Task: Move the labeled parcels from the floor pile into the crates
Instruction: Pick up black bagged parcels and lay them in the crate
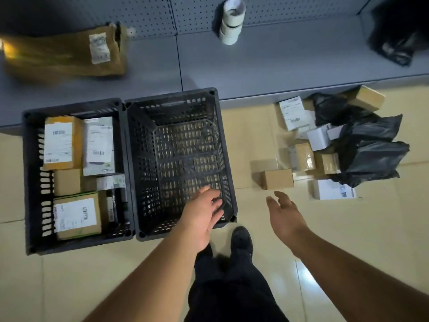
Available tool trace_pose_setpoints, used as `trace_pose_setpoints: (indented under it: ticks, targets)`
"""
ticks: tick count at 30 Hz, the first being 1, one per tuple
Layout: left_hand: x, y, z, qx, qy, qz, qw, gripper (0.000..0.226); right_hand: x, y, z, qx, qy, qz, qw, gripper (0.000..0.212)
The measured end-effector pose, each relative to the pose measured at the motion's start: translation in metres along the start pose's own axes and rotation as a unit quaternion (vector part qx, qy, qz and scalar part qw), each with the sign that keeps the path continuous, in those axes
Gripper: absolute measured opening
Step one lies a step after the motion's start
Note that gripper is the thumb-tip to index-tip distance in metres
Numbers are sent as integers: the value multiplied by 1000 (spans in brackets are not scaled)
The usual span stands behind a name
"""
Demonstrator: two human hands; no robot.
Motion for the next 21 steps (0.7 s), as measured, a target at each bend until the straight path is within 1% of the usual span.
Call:
trace_pose_setpoints:
  ticks: [2,4,8,11,13,18,21]
  targets:
    - [-8,2,10,12,20,12,1000,23,2,1,-15,-15,36,-21,999,47]
    - [-17,7,20,18,35,30,999,19,4,5,-27,-29,97,-42,994,50]
    - [-31,19,42,23,66,50,996,20,2,23,-49,-73,140,-26,987,54]
    - [-46,28,60,22,85,52,995,25,5,43,-64,-79,131,-29,988,57]
    - [-60,35,71,21,93,59,994,23,8,60,-73,-78,124,-25,989,57]
    - [-103,59,102,5,101,45,994,31,26,106,-106,-73,163,-12,984,55]
    - [-132,79,127,-1,118,41,992,14,36,131,-131,-57,158,4,986,53]
Point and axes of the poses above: each hand's wrist, its own y-axis towards the middle knuckle, its own x-axis out of the back of the hand, z = x × y, the point moved 9 cm from there along y, towards the middle knuckle, and after that the axes turned 14 degrees about -y, right-handed, at the moved point
